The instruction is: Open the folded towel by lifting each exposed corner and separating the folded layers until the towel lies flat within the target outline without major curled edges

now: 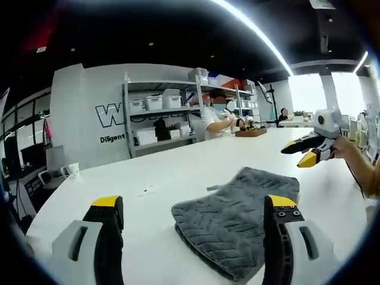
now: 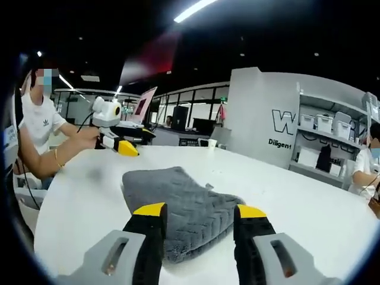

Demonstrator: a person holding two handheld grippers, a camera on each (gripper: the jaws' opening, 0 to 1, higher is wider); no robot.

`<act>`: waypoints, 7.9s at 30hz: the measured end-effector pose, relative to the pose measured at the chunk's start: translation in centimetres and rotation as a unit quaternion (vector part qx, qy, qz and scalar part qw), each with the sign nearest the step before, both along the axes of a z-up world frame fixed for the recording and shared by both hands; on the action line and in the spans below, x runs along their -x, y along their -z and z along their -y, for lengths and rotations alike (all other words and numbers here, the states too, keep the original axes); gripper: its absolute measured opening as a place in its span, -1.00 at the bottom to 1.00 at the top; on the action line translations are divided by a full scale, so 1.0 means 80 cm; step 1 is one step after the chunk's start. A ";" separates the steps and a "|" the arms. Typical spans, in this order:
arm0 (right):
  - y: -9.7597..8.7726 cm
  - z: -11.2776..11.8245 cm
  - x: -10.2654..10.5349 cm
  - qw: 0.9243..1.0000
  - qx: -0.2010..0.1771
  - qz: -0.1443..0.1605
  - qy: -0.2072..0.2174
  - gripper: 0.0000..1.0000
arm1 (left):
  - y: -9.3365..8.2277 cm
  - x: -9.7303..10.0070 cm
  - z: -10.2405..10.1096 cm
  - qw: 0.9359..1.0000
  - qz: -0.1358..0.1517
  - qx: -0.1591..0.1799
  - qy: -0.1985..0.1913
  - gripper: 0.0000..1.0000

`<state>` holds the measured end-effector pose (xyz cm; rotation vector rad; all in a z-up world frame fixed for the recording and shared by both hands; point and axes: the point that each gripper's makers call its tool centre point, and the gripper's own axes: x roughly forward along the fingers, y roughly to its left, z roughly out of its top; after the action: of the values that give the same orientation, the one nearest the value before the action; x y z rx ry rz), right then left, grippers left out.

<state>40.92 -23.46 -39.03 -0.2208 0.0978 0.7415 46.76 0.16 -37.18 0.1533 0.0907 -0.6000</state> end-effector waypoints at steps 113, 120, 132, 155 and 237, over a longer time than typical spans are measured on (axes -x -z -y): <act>0.023 -0.031 -0.065 0.996 -0.068 -0.059 0.011 -1.00 | 0.057 -0.036 0.042 0.989 -0.088 0.119 0.023 -0.92; 0.013 -0.035 -0.050 0.996 -0.071 -0.050 0.006 -1.00 | 0.047 -0.022 0.039 0.990 -0.078 0.118 0.025 -0.92; -0.003 -0.040 -0.014 0.996 -0.084 -0.035 -0.006 -1.00 | 0.026 0.018 0.037 0.990 -0.057 0.122 0.038 -0.92; 0.003 -0.044 0.056 0.996 -0.090 -0.018 -0.013 -1.00 | 0.039 0.083 0.027 0.989 -0.047 0.130 0.043 -0.91; 0.079 -0.036 0.186 0.992 -0.079 -0.090 -0.035 -0.99 | 0.100 0.233 0.007 0.988 -0.094 0.104 0.056 -0.90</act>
<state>26.00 -20.58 -45.36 -0.0069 0.2024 0.8348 28.15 -0.38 -45.19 -0.1029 0.2025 -0.7322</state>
